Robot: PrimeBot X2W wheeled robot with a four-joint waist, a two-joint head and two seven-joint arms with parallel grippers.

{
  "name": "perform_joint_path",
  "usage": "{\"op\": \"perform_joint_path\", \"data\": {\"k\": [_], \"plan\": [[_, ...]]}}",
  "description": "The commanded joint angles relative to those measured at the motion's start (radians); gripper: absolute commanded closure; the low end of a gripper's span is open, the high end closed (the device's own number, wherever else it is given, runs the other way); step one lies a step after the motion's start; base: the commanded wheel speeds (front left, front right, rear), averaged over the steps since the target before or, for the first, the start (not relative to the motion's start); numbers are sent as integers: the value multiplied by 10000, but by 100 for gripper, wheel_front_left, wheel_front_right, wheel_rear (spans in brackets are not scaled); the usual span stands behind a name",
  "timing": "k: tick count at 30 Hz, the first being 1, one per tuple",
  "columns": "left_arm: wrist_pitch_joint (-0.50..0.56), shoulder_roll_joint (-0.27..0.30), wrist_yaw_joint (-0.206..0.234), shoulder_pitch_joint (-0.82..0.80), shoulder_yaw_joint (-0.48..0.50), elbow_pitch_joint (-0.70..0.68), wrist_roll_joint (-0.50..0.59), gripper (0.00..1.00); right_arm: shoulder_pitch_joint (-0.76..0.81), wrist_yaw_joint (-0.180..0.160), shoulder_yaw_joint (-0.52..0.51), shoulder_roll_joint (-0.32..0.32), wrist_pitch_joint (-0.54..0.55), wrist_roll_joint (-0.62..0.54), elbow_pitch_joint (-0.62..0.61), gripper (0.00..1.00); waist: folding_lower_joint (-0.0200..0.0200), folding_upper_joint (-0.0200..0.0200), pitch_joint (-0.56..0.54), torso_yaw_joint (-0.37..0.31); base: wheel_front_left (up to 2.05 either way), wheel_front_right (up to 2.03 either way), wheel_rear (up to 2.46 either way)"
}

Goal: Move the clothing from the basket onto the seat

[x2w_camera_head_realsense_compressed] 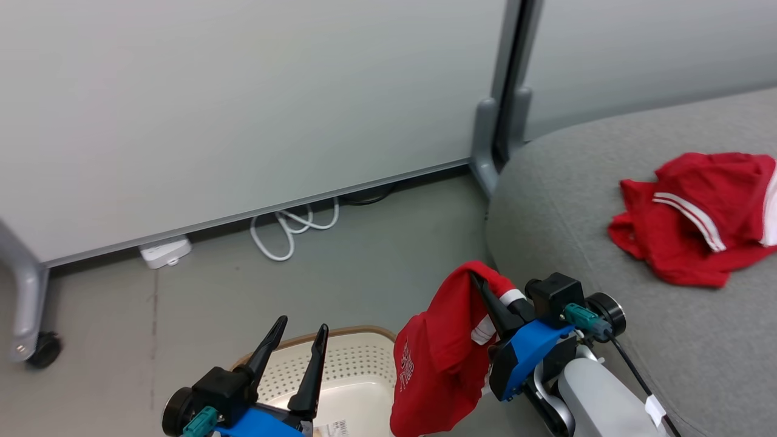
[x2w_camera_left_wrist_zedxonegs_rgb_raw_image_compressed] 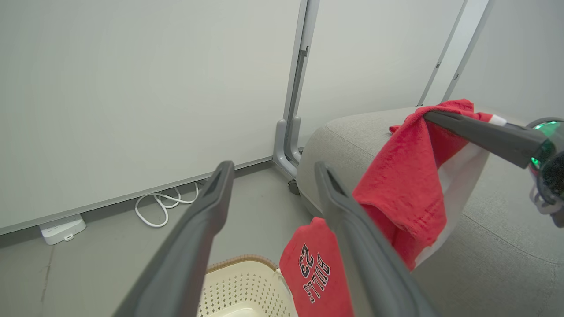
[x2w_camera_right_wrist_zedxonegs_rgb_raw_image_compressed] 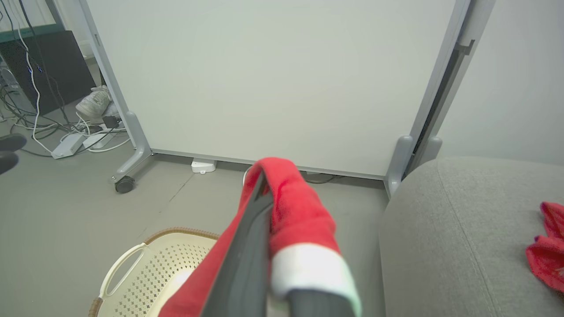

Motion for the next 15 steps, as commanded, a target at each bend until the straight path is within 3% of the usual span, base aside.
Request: {"op": "perform_joint_path", "data": {"k": [1, 15], "plan": [[-29, 4, -32, -22, 79, -30, 65, 0, -67, -11, 15, -7, -27, -31, -17, 100, 0, 0, 72, -633, 0, 0, 0], [-29, 6, -98, -146, -22, -44, 249, 0, -94, -11, -124, 74, -132, -75, -27, 100, 0, 0, 333, -2972, 0, 0, 0]]}}
